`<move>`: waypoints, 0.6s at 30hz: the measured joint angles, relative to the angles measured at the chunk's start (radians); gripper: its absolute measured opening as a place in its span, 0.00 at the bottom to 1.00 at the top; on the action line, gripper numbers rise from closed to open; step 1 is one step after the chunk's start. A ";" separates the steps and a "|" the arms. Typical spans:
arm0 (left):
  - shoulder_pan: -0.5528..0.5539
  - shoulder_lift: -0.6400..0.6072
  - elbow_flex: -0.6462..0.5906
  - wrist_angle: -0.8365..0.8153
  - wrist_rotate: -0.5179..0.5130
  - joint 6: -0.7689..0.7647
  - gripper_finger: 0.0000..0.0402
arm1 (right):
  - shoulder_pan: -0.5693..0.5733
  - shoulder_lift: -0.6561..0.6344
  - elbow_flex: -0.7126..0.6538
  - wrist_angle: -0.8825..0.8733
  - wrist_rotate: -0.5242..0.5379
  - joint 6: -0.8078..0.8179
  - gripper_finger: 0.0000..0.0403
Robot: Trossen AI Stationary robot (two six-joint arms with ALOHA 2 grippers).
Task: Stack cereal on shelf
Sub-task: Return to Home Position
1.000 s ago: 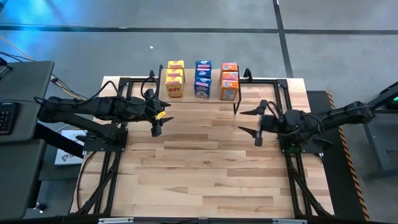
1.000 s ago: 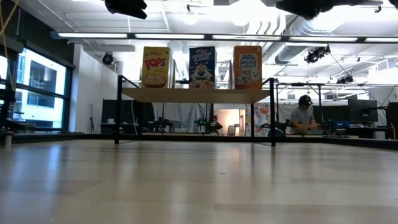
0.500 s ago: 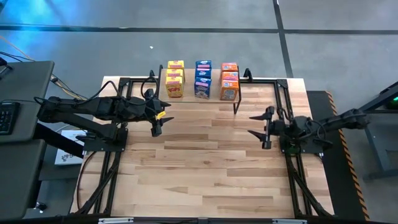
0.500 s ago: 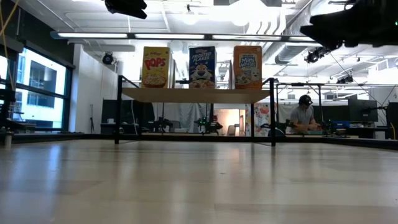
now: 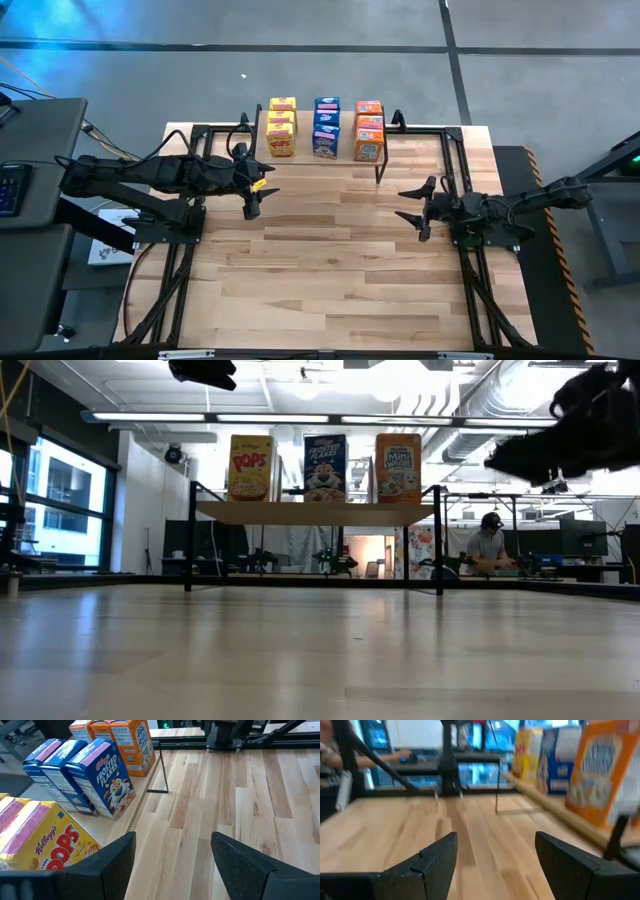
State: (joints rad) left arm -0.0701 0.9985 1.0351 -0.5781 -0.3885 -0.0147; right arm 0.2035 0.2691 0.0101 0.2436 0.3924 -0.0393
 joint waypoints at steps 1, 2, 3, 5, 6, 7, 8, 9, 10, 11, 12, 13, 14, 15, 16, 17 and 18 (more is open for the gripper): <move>0.000 0.000 0.000 0.000 0.000 0.000 0.62 | 0.000 0.000 0.000 -0.028 0.014 0.017 0.64; 0.000 0.000 0.000 0.000 0.000 0.000 0.62 | 0.000 0.000 0.000 -0.051 0.027 0.034 0.64; 0.000 0.000 0.000 0.000 0.000 0.000 0.62 | 0.000 0.000 0.000 -0.072 0.037 0.041 0.64; 0.000 0.000 0.000 0.000 0.000 0.000 0.62 | 0.000 0.000 0.000 -0.083 0.054 0.061 0.64; 0.000 0.000 0.000 0.000 0.000 0.000 0.62 | 0.000 0.000 0.000 -0.083 0.063 0.064 0.64; 0.000 0.000 0.000 0.000 0.000 0.000 0.62 | 0.000 0.000 0.000 -0.082 0.072 0.067 0.64; 0.000 0.000 0.000 0.000 0.000 0.000 0.62 | 0.000 0.000 0.000 -0.082 0.078 0.072 0.64; 0.000 0.000 0.000 0.000 0.000 0.000 0.62 | 0.000 0.000 0.000 -0.082 0.079 0.079 0.64; 0.000 0.000 0.000 0.000 0.000 0.000 0.62 | 0.000 0.000 0.000 -0.083 0.079 0.084 0.64; 0.000 0.000 0.000 0.000 0.000 0.000 0.62 | 0.000 0.000 0.000 -0.084 0.076 0.084 0.64; 0.000 0.000 0.000 0.000 0.000 0.000 0.62 | 0.000 0.000 0.000 -0.087 0.068 0.084 0.64; 0.000 0.000 0.000 0.000 0.000 0.000 0.62 | 0.000 0.000 0.000 -0.090 0.058 0.085 0.64; 0.000 0.000 0.000 0.000 0.000 0.000 0.62 | 0.000 0.000 0.000 -0.090 0.047 0.090 0.64; 0.000 0.000 0.000 0.000 0.000 0.000 0.62 | 0.000 0.000 0.000 -0.090 0.032 0.102 0.64; 0.000 0.000 0.000 0.000 0.000 0.000 0.62 | 0.000 0.000 0.000 -0.090 0.016 0.114 0.64; 0.000 0.000 0.000 0.000 0.000 0.000 0.62 | 0.000 0.000 0.000 -0.090 0.000 0.119 0.64; 0.000 0.000 0.000 0.000 0.000 0.000 0.62 | 0.000 0.000 0.000 -0.090 -0.013 0.119 0.64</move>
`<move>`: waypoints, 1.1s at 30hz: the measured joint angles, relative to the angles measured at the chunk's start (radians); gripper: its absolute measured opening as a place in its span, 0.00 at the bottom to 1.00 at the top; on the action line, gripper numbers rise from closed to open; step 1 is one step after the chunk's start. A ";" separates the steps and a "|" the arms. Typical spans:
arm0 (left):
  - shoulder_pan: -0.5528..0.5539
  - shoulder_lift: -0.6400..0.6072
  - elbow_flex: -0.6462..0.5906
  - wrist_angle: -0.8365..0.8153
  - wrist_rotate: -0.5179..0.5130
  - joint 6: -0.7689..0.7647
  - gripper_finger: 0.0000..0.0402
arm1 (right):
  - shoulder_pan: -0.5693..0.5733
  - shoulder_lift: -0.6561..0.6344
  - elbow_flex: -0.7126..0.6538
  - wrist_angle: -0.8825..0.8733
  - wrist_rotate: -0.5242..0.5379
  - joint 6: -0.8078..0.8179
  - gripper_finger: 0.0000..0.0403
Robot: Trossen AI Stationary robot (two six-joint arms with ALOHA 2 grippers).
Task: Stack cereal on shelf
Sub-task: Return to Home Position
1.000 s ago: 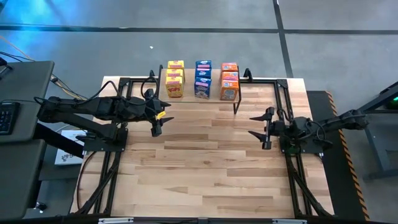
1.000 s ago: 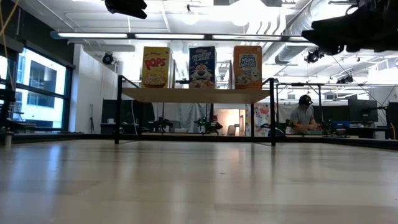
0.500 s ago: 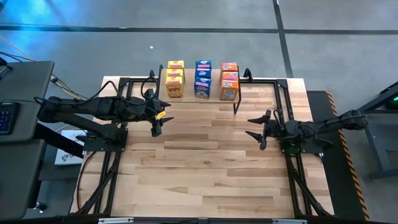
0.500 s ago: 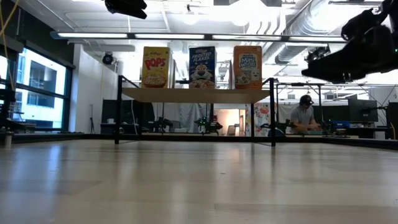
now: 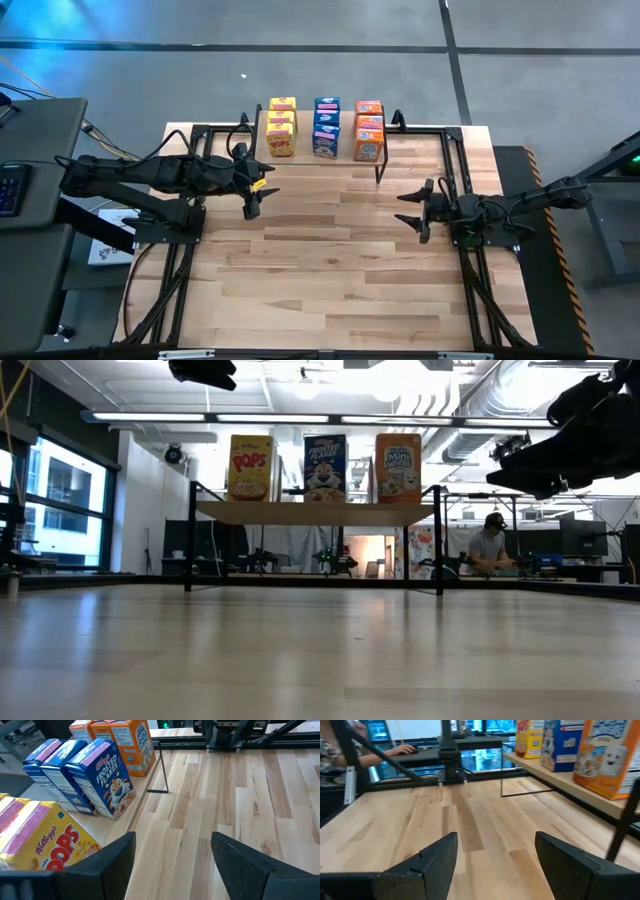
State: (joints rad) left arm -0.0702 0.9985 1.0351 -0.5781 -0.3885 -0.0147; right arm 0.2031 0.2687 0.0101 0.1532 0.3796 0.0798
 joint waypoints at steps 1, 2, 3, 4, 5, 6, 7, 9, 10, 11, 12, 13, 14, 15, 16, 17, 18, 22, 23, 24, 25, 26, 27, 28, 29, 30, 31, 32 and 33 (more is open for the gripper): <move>0.000 0.000 0.000 0.000 0.000 0.000 0.62 | 0.000 0.000 0.000 0.000 -0.014 -0.001 0.64; 0.000 0.000 0.000 0.000 0.000 0.000 0.62 | 0.000 0.000 0.000 0.000 -0.022 -0.005 0.64; 0.000 0.000 0.000 0.000 0.000 0.000 0.62 | 0.000 0.000 0.000 0.002 -0.011 0.001 0.64; 0.000 0.000 0.000 0.000 0.000 0.000 0.62 | 0.000 0.003 0.000 0.013 0.038 0.028 0.64; 0.000 0.000 0.000 0.000 0.000 0.000 0.62 | -0.003 0.006 0.000 0.021 0.113 0.058 0.64; 0.000 0.000 0.000 0.000 0.000 0.000 0.62 | -0.007 0.006 0.000 0.017 0.192 0.088 0.64; 0.000 0.000 0.000 0.000 0.000 0.000 0.62 | -0.010 0.005 0.000 0.016 0.254 0.107 0.64; 0.000 0.000 0.000 0.000 0.000 0.000 0.62 | -0.013 0.005 0.000 0.014 0.333 0.126 0.64; 0.000 0.000 0.000 0.000 0.000 0.000 0.62 | -0.013 0.005 0.000 0.010 0.356 0.126 0.64; 0.000 0.000 0.000 0.000 0.000 0.000 0.62 | -0.014 0.005 0.000 0.008 0.370 0.124 0.64; 0.000 0.000 0.000 0.000 0.000 0.000 0.62 | -0.014 0.005 0.000 0.008 0.372 0.120 0.64; 0.000 0.000 0.000 0.000 0.000 0.000 0.62 | -0.013 0.005 0.000 0.008 0.370 0.117 0.64; 0.000 0.000 0.000 0.000 0.000 0.000 0.62 | -0.013 0.005 0.000 0.008 0.363 0.117 0.64; 0.000 0.000 0.000 0.000 0.000 0.000 0.62 | -0.014 0.005 0.000 0.008 0.348 0.118 0.64; 0.000 0.000 0.000 0.000 0.000 0.000 0.62 | -0.013 0.005 0.000 0.008 0.340 0.121 0.64; 0.000 0.000 0.000 0.000 0.000 0.000 0.62 | -0.013 0.005 0.000 0.008 0.327 0.126 0.64; 0.000 0.000 0.000 0.000 0.000 0.000 0.62 | -0.013 0.005 0.000 0.008 0.315 0.126 0.64; -0.001 0.000 0.000 0.000 0.001 0.000 0.62 | -0.013 0.005 0.000 0.008 0.262 0.123 0.64; -0.002 -0.001 0.000 0.000 0.003 0.000 0.62 | -0.013 0.005 0.000 0.008 0.248 0.125 0.64; -0.003 -0.008 0.000 -0.003 0.005 0.000 0.62 | -0.013 0.005 0.000 0.008 0.236 0.125 0.64; -0.004 -0.022 0.000 -0.005 0.005 0.000 0.62 | -0.013 0.005 0.000 0.008 0.225 0.122 0.64; -0.004 -0.040 0.000 0.006 0.005 -0.001 0.62 | -0.013 0.005 0.000 0.008 0.213 0.123 0.64; -0.004 -0.059 0.000 0.028 0.006 -0.006 0.62 | -0.013 0.005 0.000 0.008 0.205 0.122 0.64; -0.004 -0.079 0.001 0.042 0.013 -0.008 0.62 | -0.013 0.005 0.000 0.008 0.197 0.122 0.64; -0.004 -0.098 0.001 0.055 0.025 -0.008 0.62 | -0.013 0.005 0.000 0.008 0.191 0.122 0.64; -0.004 -0.115 0.001 0.071 0.041 -0.007 0.62 | -0.013 0.005 0.000 0.007 0.185 0.122 0.64; -0.004 -0.133 0.001 0.085 0.059 -0.002 0.62 | -0.013 0.005 0.000 0.006 0.180 0.122 0.64; -0.004 -0.152 0.001 0.096 0.080 0.010 0.62 | -0.013 0.005 0.000 0.006 0.172 0.122 0.64; -0.004 -0.167 0.001 0.109 0.105 0.026 0.62 | -0.013 0.005 0.000 0.005 0.165 0.122 0.64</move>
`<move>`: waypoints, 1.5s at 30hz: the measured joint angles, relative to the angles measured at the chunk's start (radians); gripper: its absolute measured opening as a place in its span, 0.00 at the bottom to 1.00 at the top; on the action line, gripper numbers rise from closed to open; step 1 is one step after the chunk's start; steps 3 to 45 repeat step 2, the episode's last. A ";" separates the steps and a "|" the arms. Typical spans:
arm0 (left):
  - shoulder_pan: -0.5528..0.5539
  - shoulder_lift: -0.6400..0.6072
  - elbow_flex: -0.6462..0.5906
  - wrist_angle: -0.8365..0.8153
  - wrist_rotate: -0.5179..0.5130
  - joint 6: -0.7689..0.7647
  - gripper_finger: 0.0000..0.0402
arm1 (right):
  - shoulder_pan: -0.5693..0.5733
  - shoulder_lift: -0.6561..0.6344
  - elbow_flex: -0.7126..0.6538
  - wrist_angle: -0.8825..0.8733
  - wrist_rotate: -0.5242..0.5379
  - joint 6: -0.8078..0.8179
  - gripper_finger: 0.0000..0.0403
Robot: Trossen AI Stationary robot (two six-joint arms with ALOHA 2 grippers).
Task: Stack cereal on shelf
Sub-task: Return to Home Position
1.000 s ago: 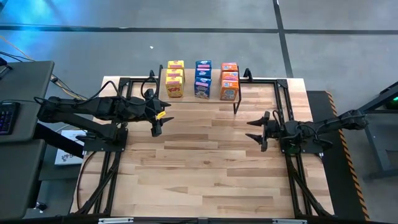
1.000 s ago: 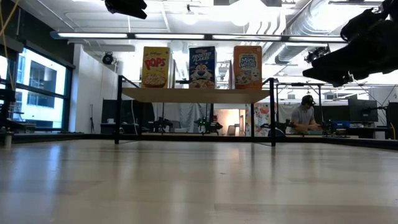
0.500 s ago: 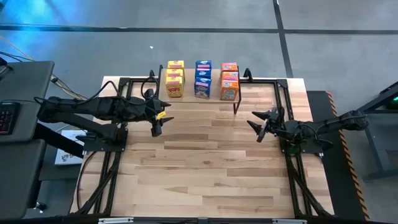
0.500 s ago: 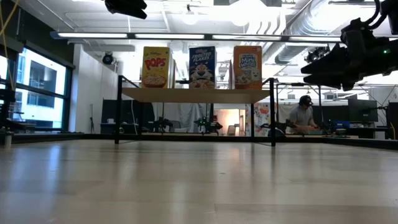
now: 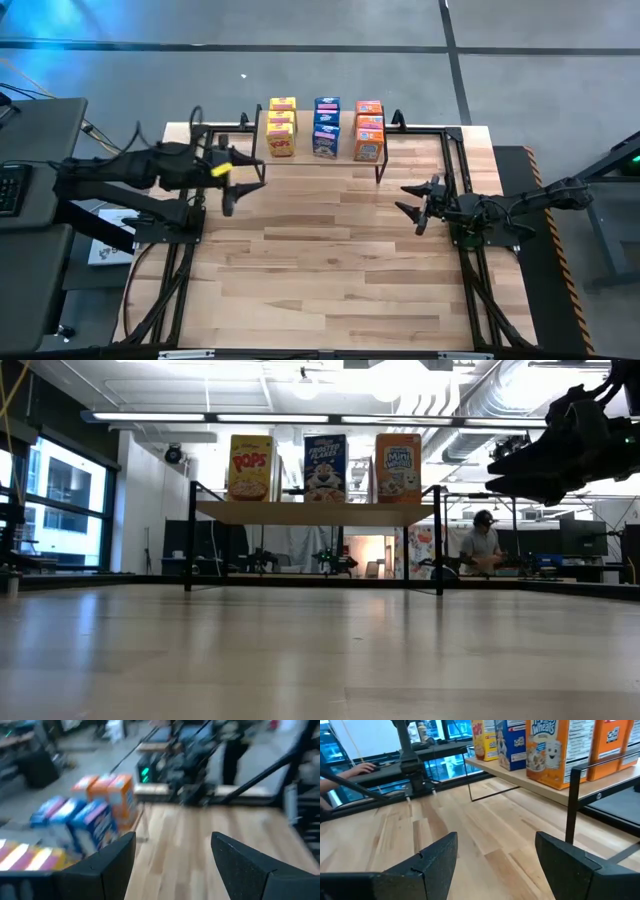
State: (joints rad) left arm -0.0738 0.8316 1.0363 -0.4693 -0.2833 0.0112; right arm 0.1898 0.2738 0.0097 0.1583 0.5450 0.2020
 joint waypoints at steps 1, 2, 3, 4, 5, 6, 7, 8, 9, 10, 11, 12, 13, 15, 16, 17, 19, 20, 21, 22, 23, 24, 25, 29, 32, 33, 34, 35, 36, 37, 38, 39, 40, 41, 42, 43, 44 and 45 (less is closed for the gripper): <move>0.000 -0.013 0.000 0.014 0.029 0.016 0.62 | 0.000 0.000 0.000 -0.001 -0.002 0.000 0.64; 0.000 -0.026 0.000 0.023 0.061 0.028 0.62 | 0.000 0.000 0.000 -0.001 -0.003 0.000 0.64; 0.000 -0.026 0.000 0.023 0.061 0.028 0.62 | 0.000 0.000 0.000 -0.001 -0.003 0.000 0.64; 0.000 -0.026 0.000 0.023 0.061 0.028 0.62 | 0.000 0.000 0.000 -0.001 -0.003 0.000 0.64; 0.000 -0.026 0.000 0.023 0.061 0.028 0.62 | 0.000 0.000 0.000 -0.001 -0.003 0.000 0.64; 0.000 -0.026 0.000 0.023 0.061 0.028 0.62 | 0.000 0.000 0.000 -0.001 -0.003 0.000 0.64; 0.000 -0.026 0.000 0.023 0.061 0.028 0.62 | 0.000 0.000 0.000 -0.001 -0.003 0.000 0.64; 0.000 -0.026 0.000 0.023 0.061 0.028 0.62 | 0.000 0.000 0.000 -0.001 -0.003 0.000 0.64; 0.000 -0.026 0.000 0.023 0.061 0.028 0.62 | 0.000 0.000 0.000 -0.001 -0.003 0.000 0.64; 0.000 -0.026 0.000 0.023 0.061 0.028 0.62 | 0.000 0.000 0.000 -0.001 -0.003 0.000 0.64; 0.000 -0.026 0.000 0.023 0.061 0.028 0.62 | 0.000 0.000 0.000 -0.001 -0.003 0.000 0.64; 0.000 -0.026 0.000 0.023 0.061 0.028 0.62 | 0.000 0.000 0.000 -0.001 -0.003 0.000 0.64; 0.000 -0.026 0.000 0.023 0.061 0.028 0.62 | 0.000 0.000 0.000 -0.001 -0.003 0.000 0.64; 0.000 -0.026 0.000 0.023 0.061 0.028 0.62 | 0.000 0.000 0.000 -0.001 -0.003 0.000 0.64; 0.000 -0.026 0.000 0.023 0.061 0.028 0.62 | 0.000 0.000 0.000 -0.001 -0.003 0.000 0.64; 0.000 -0.026 0.000 0.023 0.061 0.028 0.62 | 0.000 0.000 0.000 -0.001 -0.003 0.000 0.64; 0.000 -0.026 0.000 0.023 0.061 0.028 0.62 | 0.000 0.000 0.000 -0.001 -0.003 0.000 0.64; 0.000 -0.026 0.000 0.023 0.061 0.028 0.62 | 0.000 0.000 0.000 -0.001 -0.003 0.000 0.64; 0.000 -0.026 0.000 0.023 0.061 0.028 0.62 | 0.000 0.000 0.000 -0.001 -0.003 0.000 0.64; 0.000 -0.026 0.000 0.023 0.061 0.028 0.62 | 0.000 0.000 0.000 -0.001 -0.003 0.000 0.64; 0.000 -0.026 0.000 0.023 0.061 0.028 0.62 | 0.000 0.000 0.000 -0.001 -0.003 0.000 0.64; 0.000 -0.026 0.000 0.023 0.061 0.028 0.62 | 0.000 0.000 0.000 -0.001 -0.003 0.000 0.64; 0.000 -0.026 0.000 0.023 0.061 0.028 0.62 | 0.000 0.000 0.000 -0.001 -0.003 0.000 0.64; 0.000 -0.026 0.000 0.023 0.061 0.028 0.62 | 0.000 0.000 0.000 -0.001 -0.003 0.000 0.64; 0.000 -0.026 0.000 0.023 0.061 0.028 0.62 | 0.000 0.000 0.000 -0.001 -0.003 0.000 0.64; 0.000 -0.026 0.000 0.023 0.061 0.028 0.62 | 0.000 0.000 0.000 -0.001 -0.003 0.000 0.64; 0.000 -0.026 0.000 0.023 0.061 0.028 0.62 | 0.000 0.000 0.000 -0.001 -0.003 0.000 0.64; 0.000 -0.026 0.000 0.023 0.061 0.028 0.62 | 0.000 0.000 0.000 -0.001 -0.003 0.000 0.64; 0.000 -0.026 0.000 0.023 0.061 0.028 0.62 | 0.000 0.000 0.000 -0.001 -0.003 0.000 0.64; 0.000 -0.026 0.000 0.023 0.061 0.028 0.62 | 0.000 0.000 0.000 -0.001 -0.003 0.000 0.64; 0.000 -0.026 0.000 0.023 0.061 0.028 0.62 | 0.000 0.000 0.000 -0.001 -0.003 0.000 0.64; 0.000 -0.026 0.000 0.023 0.061 0.028 0.62 | 0.000 0.000 0.000 -0.001 -0.003 0.000 0.64; 0.000 -0.026 0.000 0.023 0.061 0.028 0.62 | 0.000 0.000 0.000 -0.001 -0.003 0.000 0.64; 0.000 -0.026 0.000 0.023 0.061 0.028 0.62 | 0.000 0.000 0.000 -0.001 -0.003 0.000 0.64; 0.000 -0.026 0.000 0.023 0.061 0.028 0.62 | 0.000 0.000 0.000 -0.001 -0.003 0.000 0.64; 0.000 -0.026 0.000 0.023 0.061 0.028 0.62 | 0.000 0.000 0.000 -0.001 -0.003 0.000 0.64; 0.000 -0.026 0.000 0.023 0.061 0.028 0.62 | 0.000 0.000 0.000 -0.001 -0.003 0.000 0.64; 0.000 -0.026 0.000 0.023 0.061 0.028 0.62 | 0.000 0.000 0.000 -0.001 -0.003 0.000 0.64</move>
